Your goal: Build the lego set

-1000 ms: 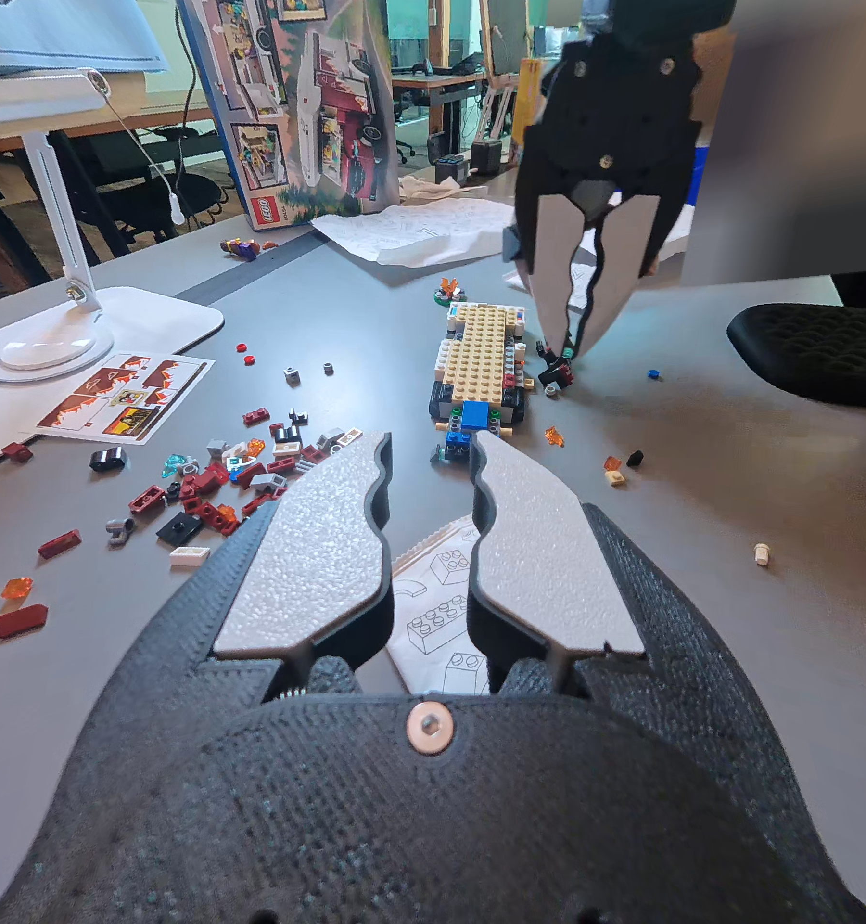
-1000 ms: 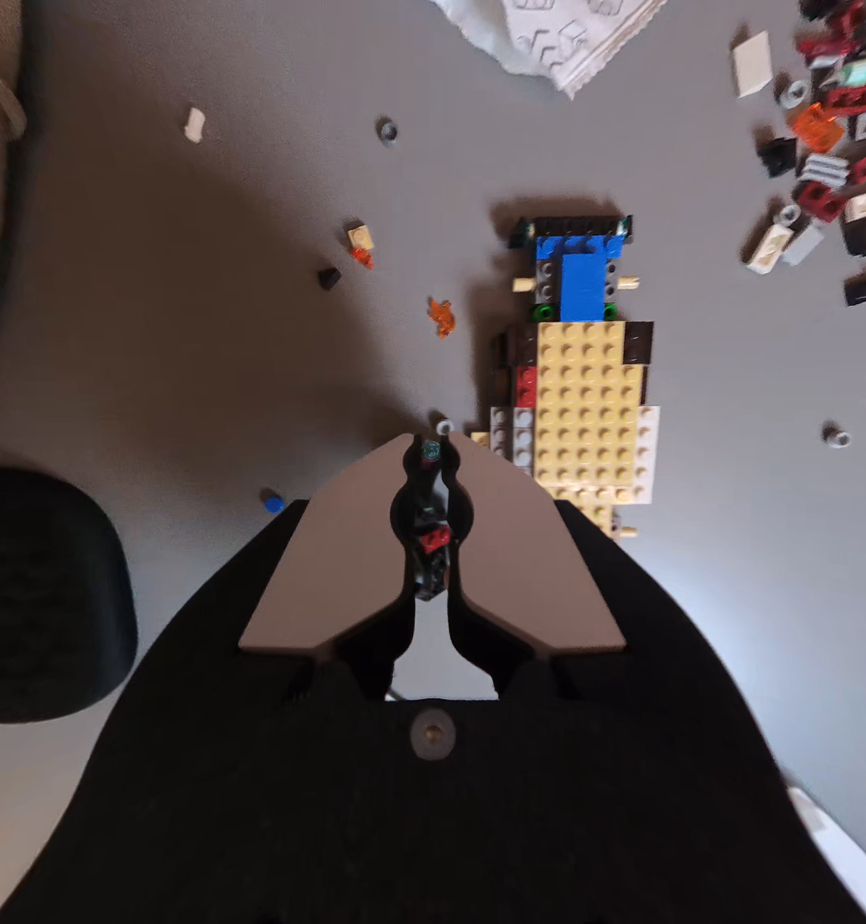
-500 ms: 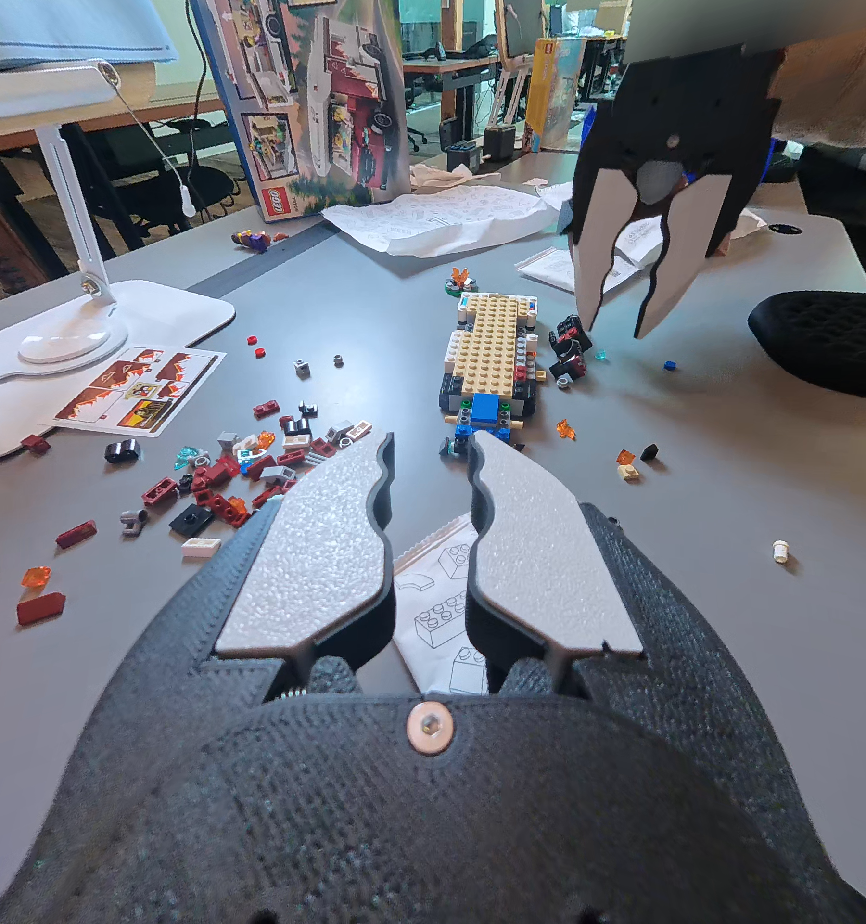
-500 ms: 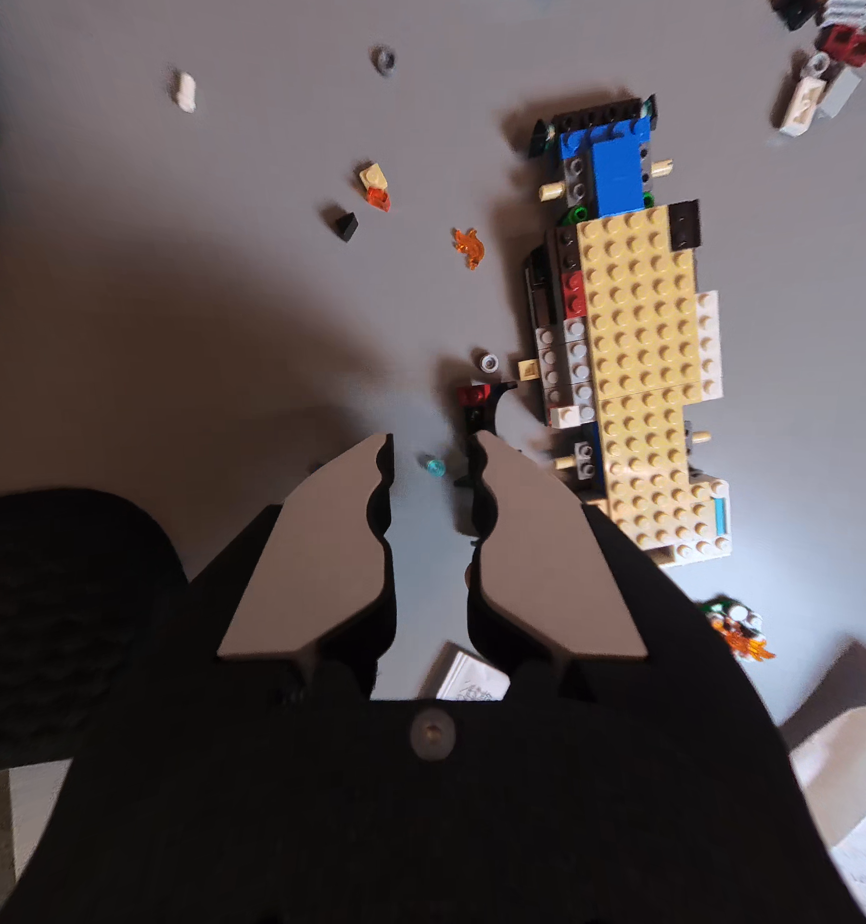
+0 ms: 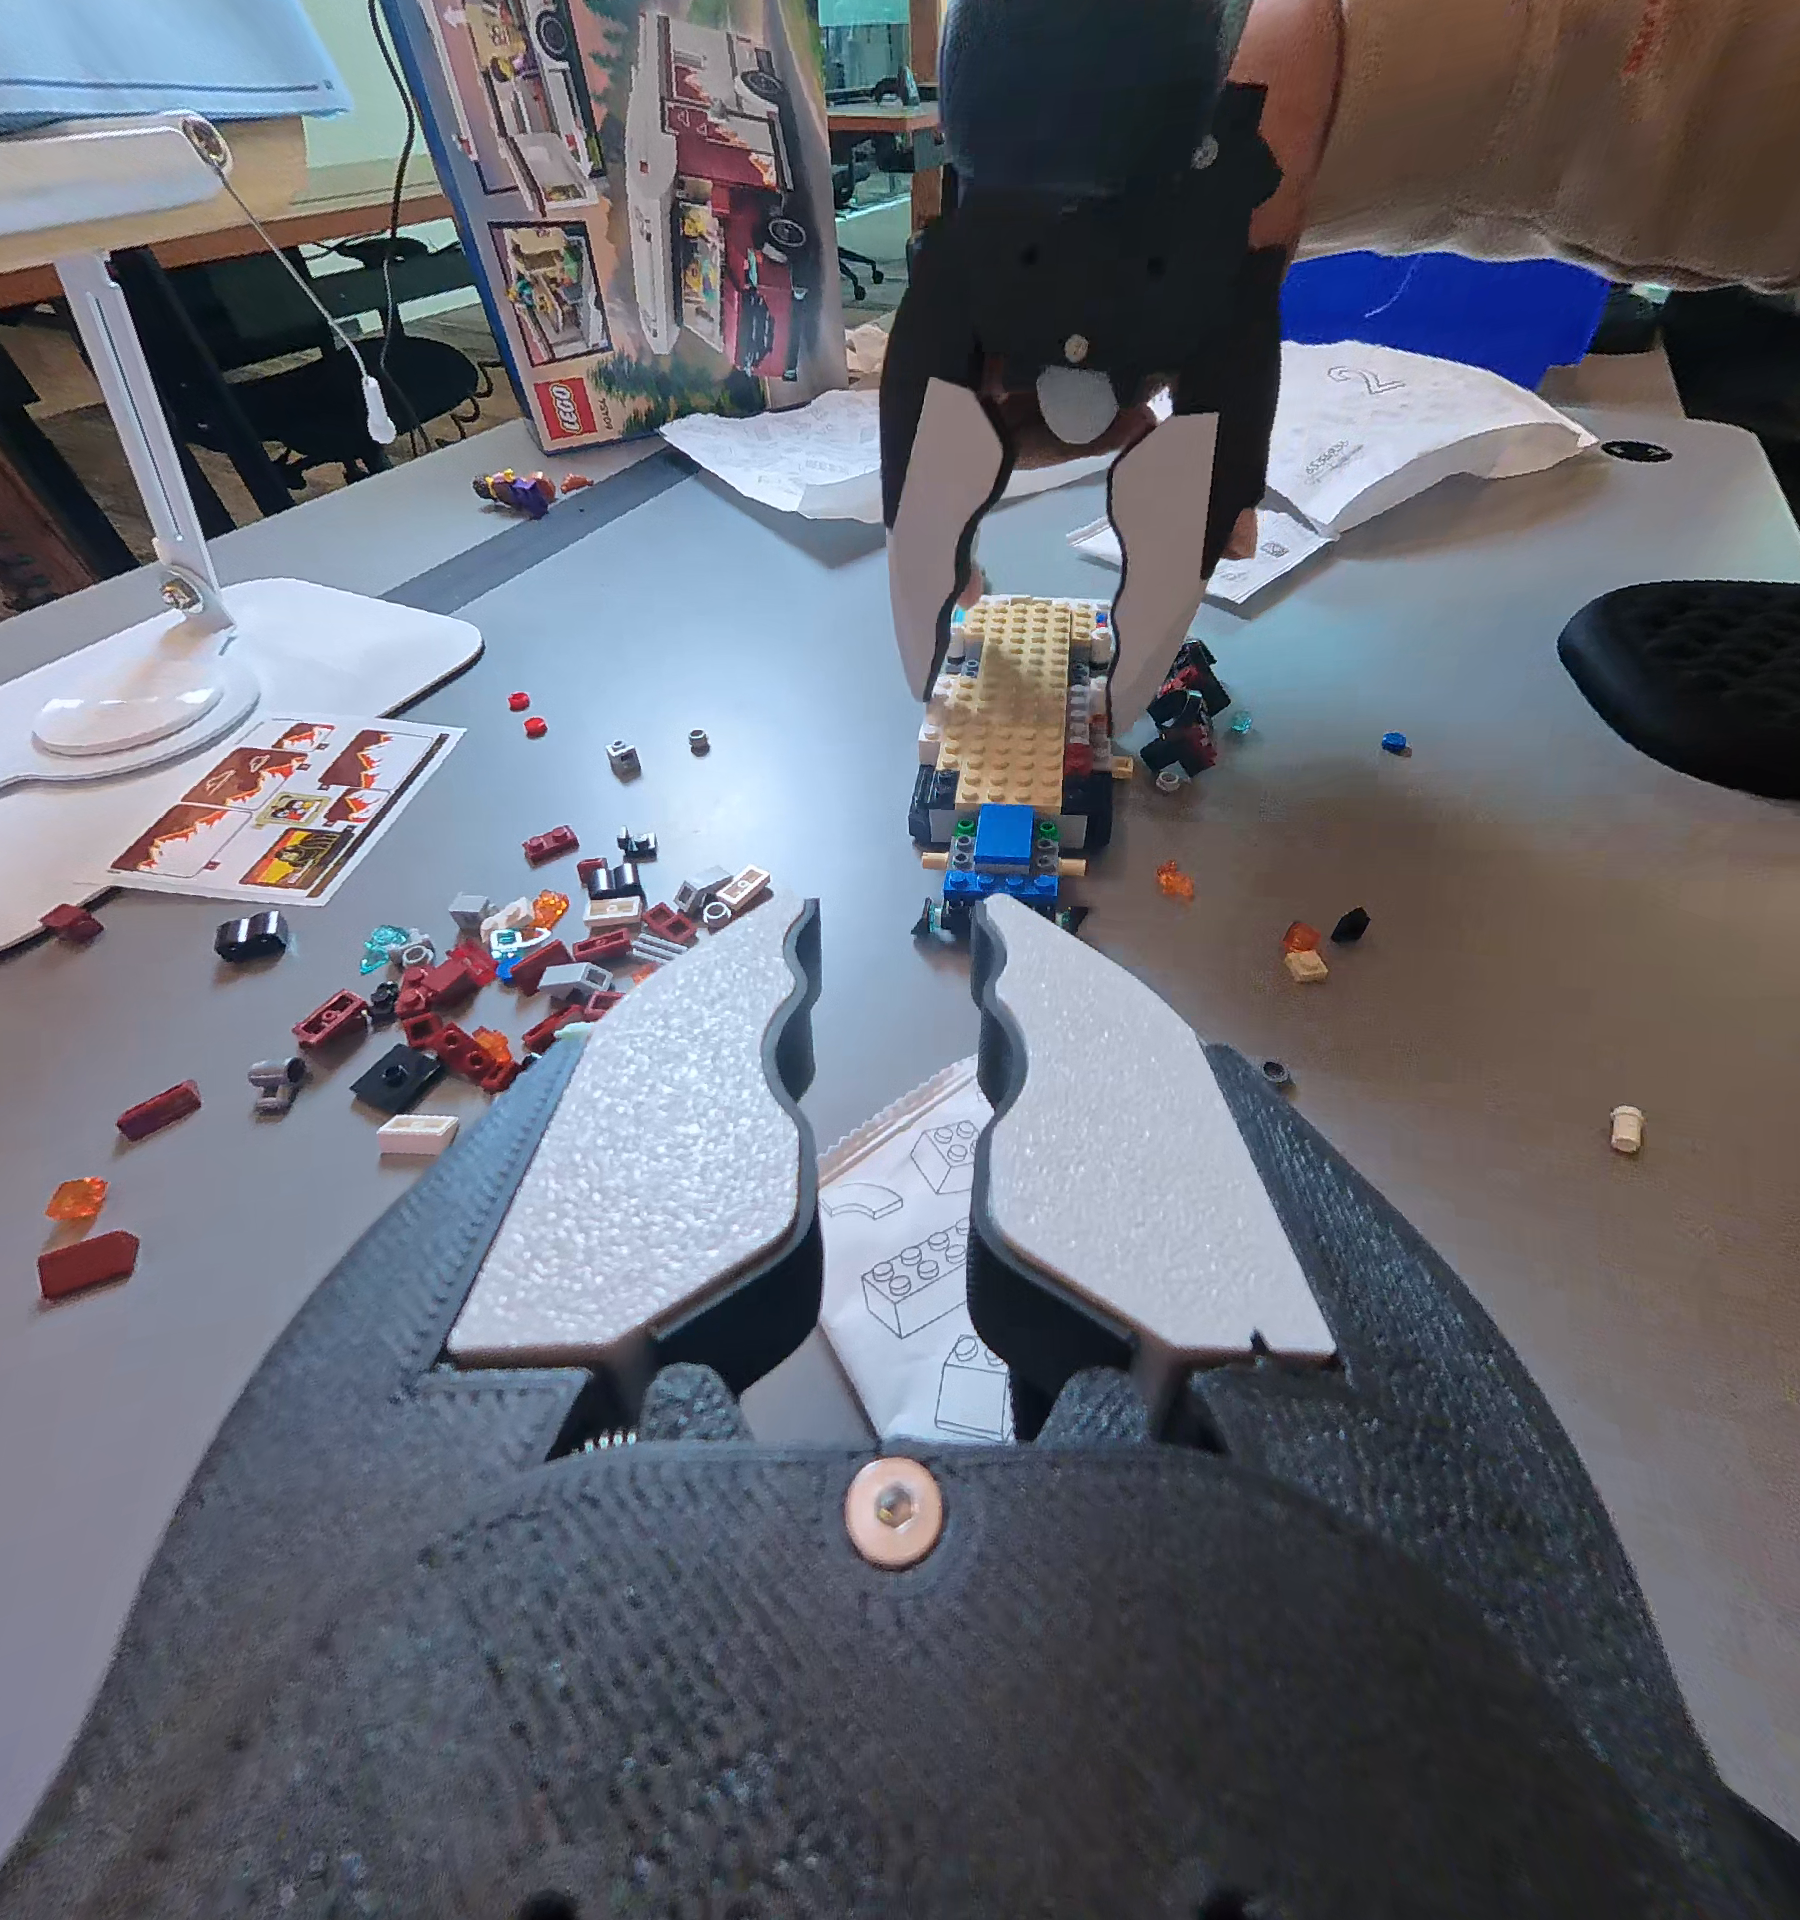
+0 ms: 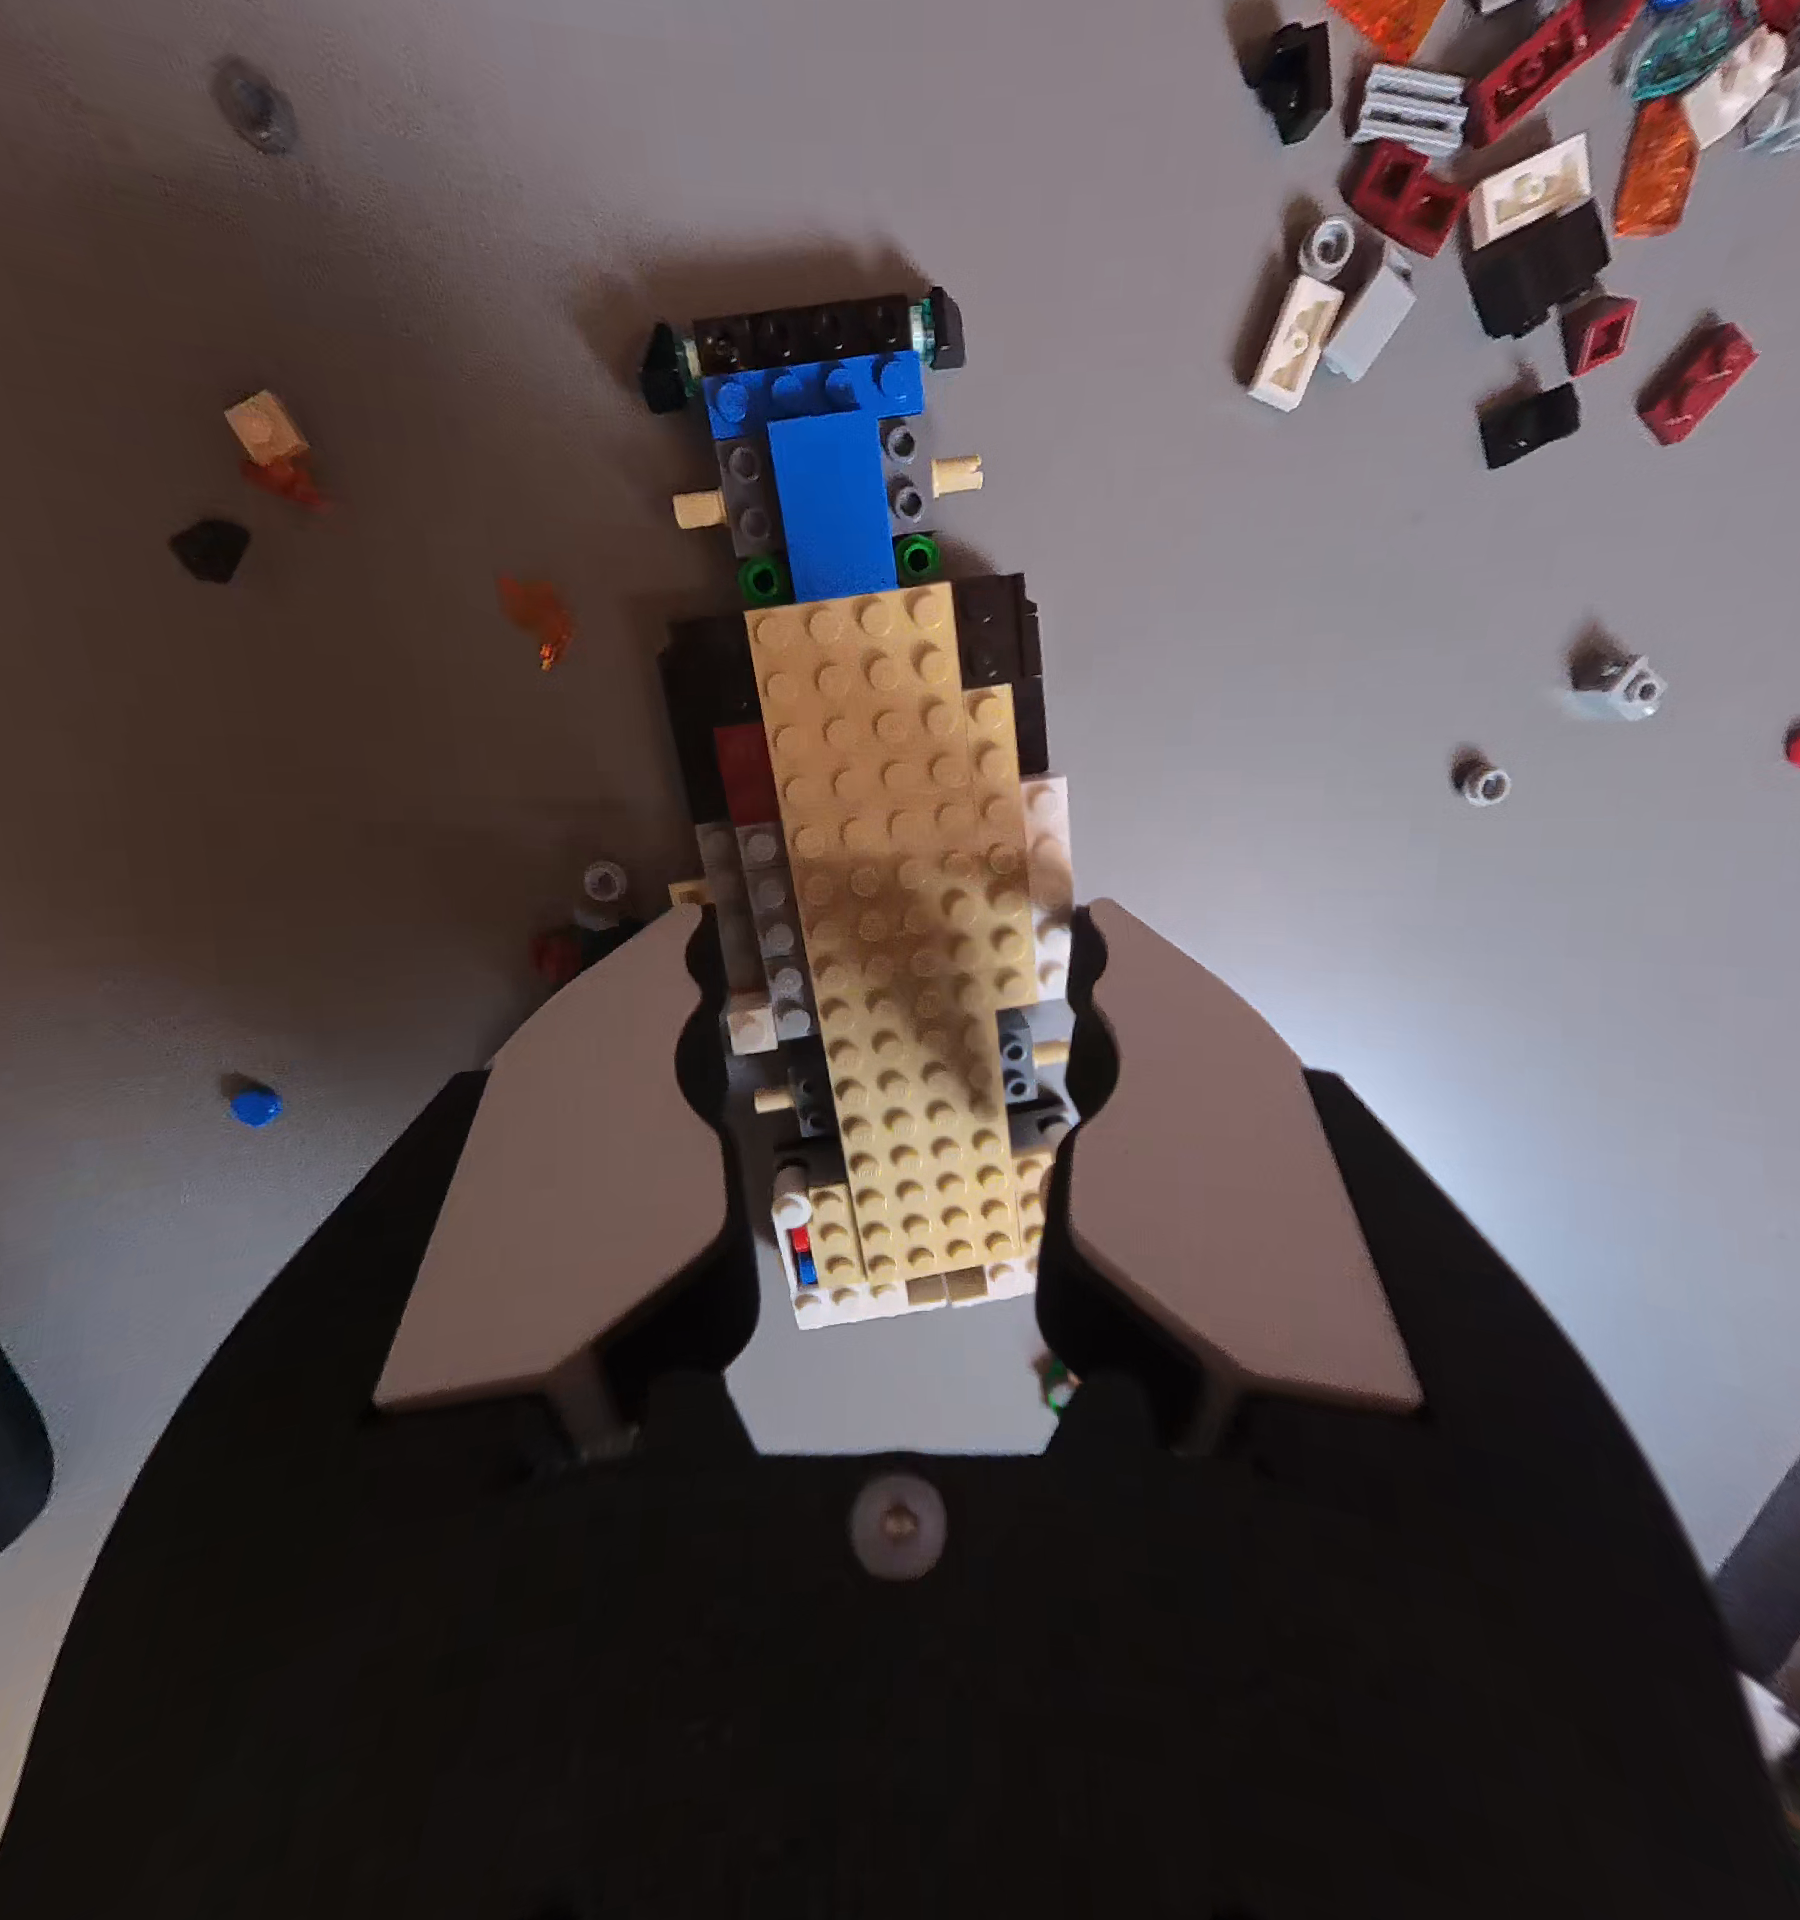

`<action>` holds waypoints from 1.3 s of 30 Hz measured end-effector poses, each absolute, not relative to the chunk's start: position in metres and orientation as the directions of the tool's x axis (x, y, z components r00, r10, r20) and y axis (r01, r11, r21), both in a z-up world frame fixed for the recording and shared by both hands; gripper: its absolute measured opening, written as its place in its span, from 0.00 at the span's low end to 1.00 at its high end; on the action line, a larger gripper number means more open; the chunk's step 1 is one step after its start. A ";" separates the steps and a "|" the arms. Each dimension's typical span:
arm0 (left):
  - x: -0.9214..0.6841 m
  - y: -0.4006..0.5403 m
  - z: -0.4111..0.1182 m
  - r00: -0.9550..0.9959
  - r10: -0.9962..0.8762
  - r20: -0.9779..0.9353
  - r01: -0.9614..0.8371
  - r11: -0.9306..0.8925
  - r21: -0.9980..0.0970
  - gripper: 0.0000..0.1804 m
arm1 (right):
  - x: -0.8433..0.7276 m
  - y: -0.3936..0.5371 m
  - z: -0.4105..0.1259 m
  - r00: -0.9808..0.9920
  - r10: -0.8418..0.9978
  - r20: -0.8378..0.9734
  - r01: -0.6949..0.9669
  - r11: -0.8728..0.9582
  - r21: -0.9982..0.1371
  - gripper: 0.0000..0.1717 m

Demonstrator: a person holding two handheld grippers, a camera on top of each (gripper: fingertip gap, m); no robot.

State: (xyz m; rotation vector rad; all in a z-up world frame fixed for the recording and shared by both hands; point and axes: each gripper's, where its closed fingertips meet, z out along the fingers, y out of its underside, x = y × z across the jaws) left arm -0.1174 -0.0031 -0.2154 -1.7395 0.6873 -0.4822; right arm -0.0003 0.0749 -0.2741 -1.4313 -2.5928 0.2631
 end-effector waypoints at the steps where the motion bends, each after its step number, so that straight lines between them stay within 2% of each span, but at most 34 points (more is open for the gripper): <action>1: -0.117 -0.003 -0.216 0.744 -0.668 -0.030 -0.202 -0.182 -0.962 0.15 | -0.003 0.075 -0.273 -0.541 0.839 0.060 0.813 0.540 -0.219 0.37; 11: -0.114 -0.005 -0.217 0.732 -0.680 -0.042 -0.220 -0.177 -0.959 0.15 | -0.009 0.080 -0.277 -0.613 0.785 0.083 0.776 0.619 -0.119 0.40; 14: -0.114 -0.005 -0.218 0.731 -0.681 -0.048 -0.227 -0.177 -0.958 0.15 | -0.011 0.075 -0.280 -0.621 0.782 0.052 0.772 0.621 -0.137 0.35; 25: -0.114 -0.005 -0.219 0.731 -0.681 -0.043 -0.226 -0.181 -0.957 0.15 | -0.025 0.085 -0.266 -0.661 0.746 0.084 0.725 0.663 -0.187 0.34; 35: -0.117 -0.004 -0.219 0.739 -0.672 -0.045 -0.225 -0.183 -0.957 0.15 | -0.036 0.096 -0.278 -0.744 0.667 0.046 0.664 0.745 -0.058 0.35; 39: -0.116 -0.004 -0.219 0.735 -0.676 -0.051 -0.233 -0.181 -0.956 0.15 | -0.033 0.086 -0.280 -0.764 0.644 0.049 0.642 0.765 -0.056 0.35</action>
